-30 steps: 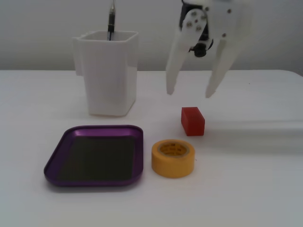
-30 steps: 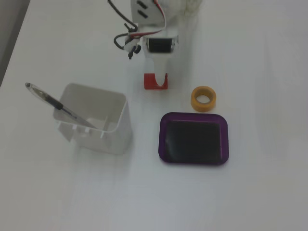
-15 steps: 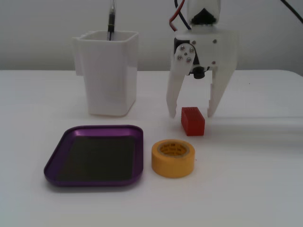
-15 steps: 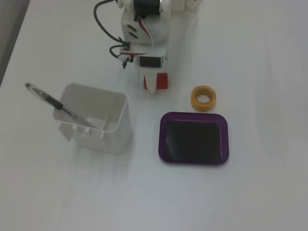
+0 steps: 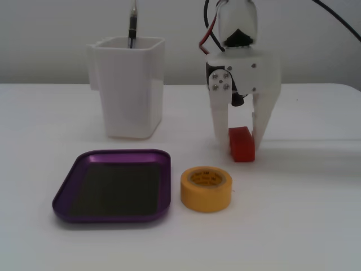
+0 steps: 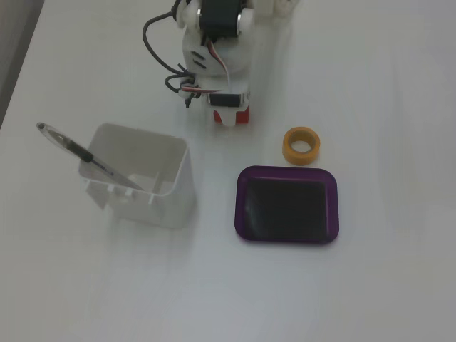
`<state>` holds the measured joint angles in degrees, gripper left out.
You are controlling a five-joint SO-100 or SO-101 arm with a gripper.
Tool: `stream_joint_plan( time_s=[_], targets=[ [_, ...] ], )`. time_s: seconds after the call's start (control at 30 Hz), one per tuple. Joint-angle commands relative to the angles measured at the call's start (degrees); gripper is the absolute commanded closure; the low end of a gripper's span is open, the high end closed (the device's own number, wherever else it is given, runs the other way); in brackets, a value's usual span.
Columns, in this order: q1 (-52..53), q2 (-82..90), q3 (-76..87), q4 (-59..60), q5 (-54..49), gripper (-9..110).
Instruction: Pick up the red cube and place it in the box.
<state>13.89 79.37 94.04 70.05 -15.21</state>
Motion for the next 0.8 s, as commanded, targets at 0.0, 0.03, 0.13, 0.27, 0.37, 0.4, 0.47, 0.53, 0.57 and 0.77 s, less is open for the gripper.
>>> stream_joint_plan(
  time_s=[0.0, 0.03, 0.13, 0.27, 0.37, 0.4, 0.47, 0.53, 0.57, 0.77],
  targets=[
    [-0.09, 4.22, -2.99, 2.81, 1.49, 102],
    [-0.09, 6.33, -3.08, 3.34, 1.93, 102],
    [-1.93, 14.33, -4.13, 4.39, 2.9, 102],
    [-8.09, 24.87, -4.22, 4.57, 4.92, 102],
    [-14.15, 30.23, -4.39, 4.22, 6.24, 102],
    [-15.82, 30.67, -4.92, 4.22, 6.24, 102],
    [-18.37, 29.71, -6.77, 3.78, 7.12, 102],
    [-20.13, 26.98, -9.67, 2.72, 8.26, 102],
    [-20.74, 24.79, -11.43, 2.64, 8.35, 102],
    [-20.39, 6.15, -27.51, 3.08, 9.93, 102]
  ],
)
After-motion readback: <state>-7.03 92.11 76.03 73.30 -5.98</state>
